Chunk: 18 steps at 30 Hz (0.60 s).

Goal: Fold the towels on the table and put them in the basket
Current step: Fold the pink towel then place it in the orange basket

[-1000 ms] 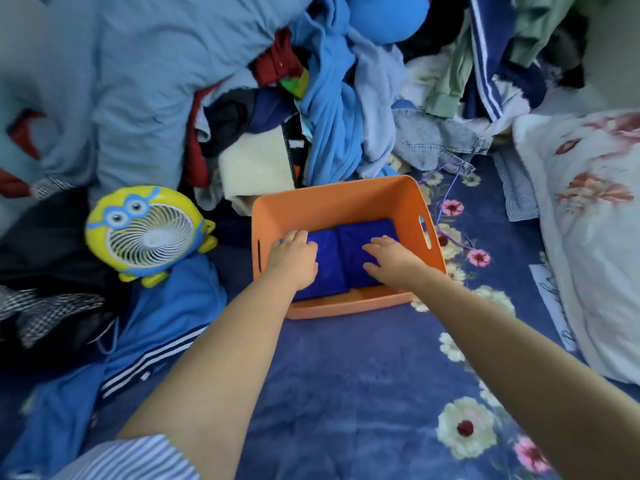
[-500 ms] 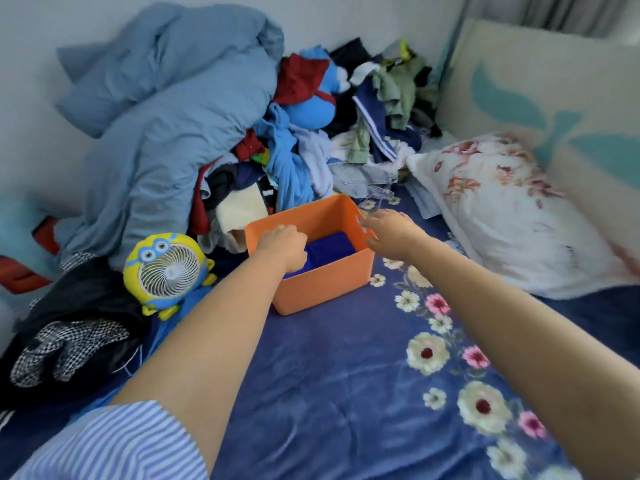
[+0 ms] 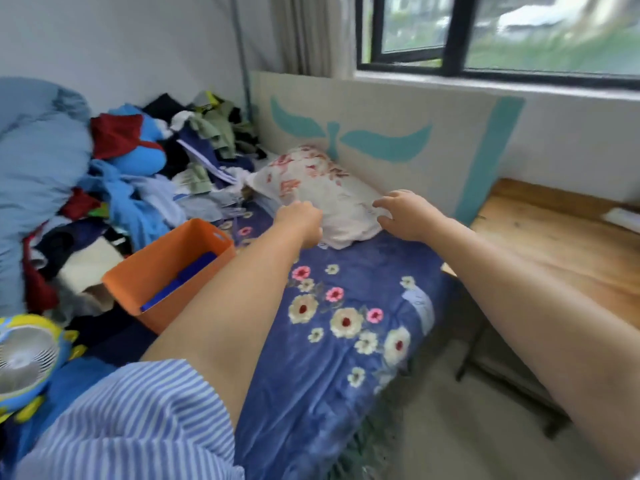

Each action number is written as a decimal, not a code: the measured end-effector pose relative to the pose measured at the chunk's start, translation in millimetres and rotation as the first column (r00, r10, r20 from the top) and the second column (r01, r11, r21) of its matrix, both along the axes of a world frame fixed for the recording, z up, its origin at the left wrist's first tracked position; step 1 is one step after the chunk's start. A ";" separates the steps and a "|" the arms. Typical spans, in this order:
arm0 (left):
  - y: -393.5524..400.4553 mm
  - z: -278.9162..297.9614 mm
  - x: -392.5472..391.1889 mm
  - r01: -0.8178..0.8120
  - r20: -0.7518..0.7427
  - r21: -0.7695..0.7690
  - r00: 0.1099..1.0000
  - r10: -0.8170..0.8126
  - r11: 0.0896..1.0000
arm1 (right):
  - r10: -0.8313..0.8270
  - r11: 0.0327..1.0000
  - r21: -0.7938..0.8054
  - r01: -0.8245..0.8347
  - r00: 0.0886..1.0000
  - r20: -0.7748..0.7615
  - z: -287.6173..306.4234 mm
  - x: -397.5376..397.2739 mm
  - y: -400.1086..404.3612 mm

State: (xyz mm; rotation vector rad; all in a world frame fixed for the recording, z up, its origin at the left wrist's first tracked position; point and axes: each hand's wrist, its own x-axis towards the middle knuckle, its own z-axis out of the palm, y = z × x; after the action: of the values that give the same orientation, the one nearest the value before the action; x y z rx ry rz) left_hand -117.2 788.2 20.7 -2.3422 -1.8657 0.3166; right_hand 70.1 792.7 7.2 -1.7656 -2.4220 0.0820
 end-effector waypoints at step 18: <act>-69.7 13.4 488.8 0.529 0.113 0.093 0.836 -0.536 0.844 | -0.550 0.834 0.044 0.550 0.835 -0.016 15.3 457.9 -180.6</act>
State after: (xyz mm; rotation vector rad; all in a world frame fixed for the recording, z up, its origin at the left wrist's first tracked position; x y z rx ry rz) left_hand 371.6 718.5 34.1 -2.7649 -1.1531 0.0363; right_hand 528.1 612.1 22.5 -2.3532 -1.7932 -0.0371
